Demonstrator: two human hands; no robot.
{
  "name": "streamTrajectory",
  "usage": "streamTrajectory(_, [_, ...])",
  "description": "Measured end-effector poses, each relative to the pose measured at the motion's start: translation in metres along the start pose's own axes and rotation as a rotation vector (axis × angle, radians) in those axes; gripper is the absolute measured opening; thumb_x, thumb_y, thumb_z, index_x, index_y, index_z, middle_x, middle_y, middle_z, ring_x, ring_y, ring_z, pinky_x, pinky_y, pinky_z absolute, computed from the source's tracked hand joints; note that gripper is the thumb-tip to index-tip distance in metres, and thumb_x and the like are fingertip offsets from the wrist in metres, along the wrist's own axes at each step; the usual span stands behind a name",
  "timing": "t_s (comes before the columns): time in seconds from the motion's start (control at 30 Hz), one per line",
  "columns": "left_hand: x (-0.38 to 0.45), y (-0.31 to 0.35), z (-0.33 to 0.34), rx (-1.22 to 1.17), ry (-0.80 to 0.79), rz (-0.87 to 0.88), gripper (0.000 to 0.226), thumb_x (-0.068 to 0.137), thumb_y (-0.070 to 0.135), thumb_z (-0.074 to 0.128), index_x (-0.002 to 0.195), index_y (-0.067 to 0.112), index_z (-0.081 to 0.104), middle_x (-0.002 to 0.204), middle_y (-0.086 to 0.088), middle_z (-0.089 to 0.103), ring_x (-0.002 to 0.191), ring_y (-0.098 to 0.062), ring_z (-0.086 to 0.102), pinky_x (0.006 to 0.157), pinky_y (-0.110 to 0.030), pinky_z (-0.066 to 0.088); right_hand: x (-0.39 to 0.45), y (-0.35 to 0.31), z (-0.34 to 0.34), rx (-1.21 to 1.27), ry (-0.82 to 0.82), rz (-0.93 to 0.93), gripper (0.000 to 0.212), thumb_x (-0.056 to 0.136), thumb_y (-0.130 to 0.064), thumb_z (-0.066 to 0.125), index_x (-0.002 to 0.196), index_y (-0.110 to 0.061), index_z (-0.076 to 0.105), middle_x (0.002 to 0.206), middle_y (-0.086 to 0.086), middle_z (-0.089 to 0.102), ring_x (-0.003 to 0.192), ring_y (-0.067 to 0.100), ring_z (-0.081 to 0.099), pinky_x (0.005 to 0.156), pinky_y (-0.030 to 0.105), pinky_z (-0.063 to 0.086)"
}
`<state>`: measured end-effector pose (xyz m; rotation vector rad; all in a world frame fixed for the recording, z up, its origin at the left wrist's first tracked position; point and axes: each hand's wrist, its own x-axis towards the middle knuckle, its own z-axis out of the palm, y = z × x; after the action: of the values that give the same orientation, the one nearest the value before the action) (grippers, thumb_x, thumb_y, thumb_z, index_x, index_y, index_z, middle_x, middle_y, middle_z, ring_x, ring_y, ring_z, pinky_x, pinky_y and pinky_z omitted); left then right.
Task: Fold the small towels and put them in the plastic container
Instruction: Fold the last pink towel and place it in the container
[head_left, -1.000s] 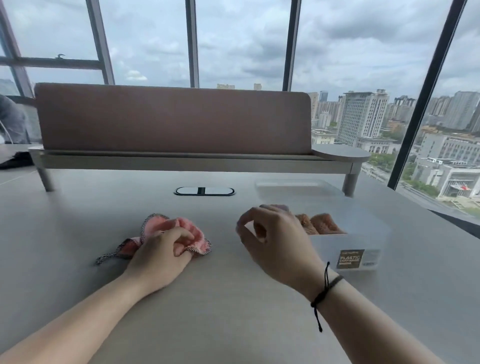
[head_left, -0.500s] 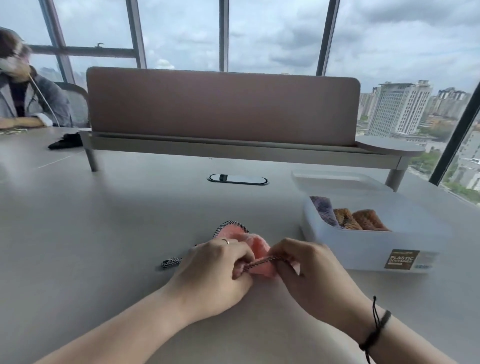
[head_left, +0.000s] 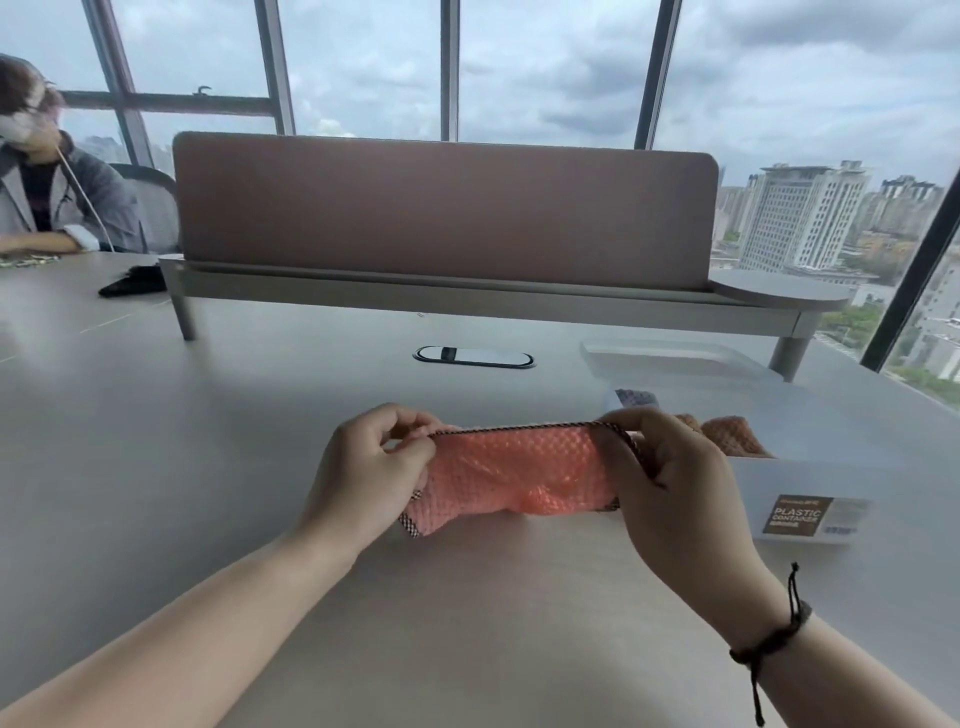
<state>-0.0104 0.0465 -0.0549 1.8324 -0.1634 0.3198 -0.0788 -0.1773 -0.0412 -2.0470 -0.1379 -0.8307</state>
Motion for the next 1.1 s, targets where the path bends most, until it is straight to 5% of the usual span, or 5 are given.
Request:
streamTrajectory(0.33, [0.032, -0.017, -0.025, 0.028, 0.114, -0.063, 0.02, 0.081, 0.007, 0.065, 0.082, 0.025, 0.074, 0.077, 0.003, 0.071, 0.066, -0.02, 0.062, 0.065, -0.033, 0.05, 0.011, -0.006, -0.016, 0.168, 0.084, -0.029, 0.019, 0.09, -0.02, 0.067, 0.074, -0.03, 0.066, 0.056, -0.002, 0.063, 0.044, 0.024, 0.051, 0.043, 0.038, 0.038])
streamTrajectory(0.6, [0.024, -0.017, -0.015, -0.001, -0.053, -0.161, 0.029, 0.091, 0.018, 0.066, 0.063, 0.022, 0.07, 0.049, 0.011, 0.051, 0.048, -0.013, 0.046, 0.045, -0.024, 0.04, 0.001, -0.011, -0.027, 0.143, -1.241, 0.156, 0.031, 0.08, -0.035, 0.078, 0.084, -0.005, 0.076, 0.079, 0.024, 0.07, 0.069, 0.02, 0.06, 0.066, 0.039, 0.051])
streamTrajectory(0.73, [0.014, -0.01, -0.012, -0.109, -0.29, -0.165, 0.004, 0.085, 0.015, 0.075, 0.081, 0.014, 0.076, 0.06, 0.005, 0.058, 0.061, -0.017, 0.054, 0.056, -0.03, 0.048, -0.002, -0.001, -0.013, 0.063, -0.897, 0.178, 0.043, 0.087, -0.042, 0.069, 0.069, -0.004, 0.066, 0.059, 0.005, 0.063, 0.052, 0.014, 0.053, 0.053, 0.025, 0.043])
streamTrajectory(0.87, [0.009, -0.004, -0.023, -0.4, -0.692, -0.139, 0.028, 0.063, 0.018, 0.077, 0.087, 0.004, 0.077, 0.102, -0.02, 0.068, 0.097, -0.031, 0.06, 0.092, -0.035, 0.051, -0.001, 0.017, 0.001, -0.112, -0.452, 0.179, 0.019, 0.091, -0.031, 0.065, 0.074, -0.024, 0.068, 0.064, -0.012, 0.065, 0.049, 0.006, 0.054, 0.052, 0.018, 0.041])
streamTrajectory(1.1, [0.003, 0.0, -0.023, -0.607, -0.948, -0.048, 0.063, 0.076, 0.051, 0.078, 0.086, -0.011, 0.071, 0.102, -0.026, 0.065, 0.114, -0.042, 0.058, 0.1, -0.041, 0.048, -0.016, 0.015, 0.015, -0.366, -0.645, 0.018, 0.06, 0.088, -0.029, 0.056, 0.143, -0.043, 0.037, 0.133, -0.023, 0.049, 0.078, -0.012, 0.043, 0.077, 0.01, 0.033])
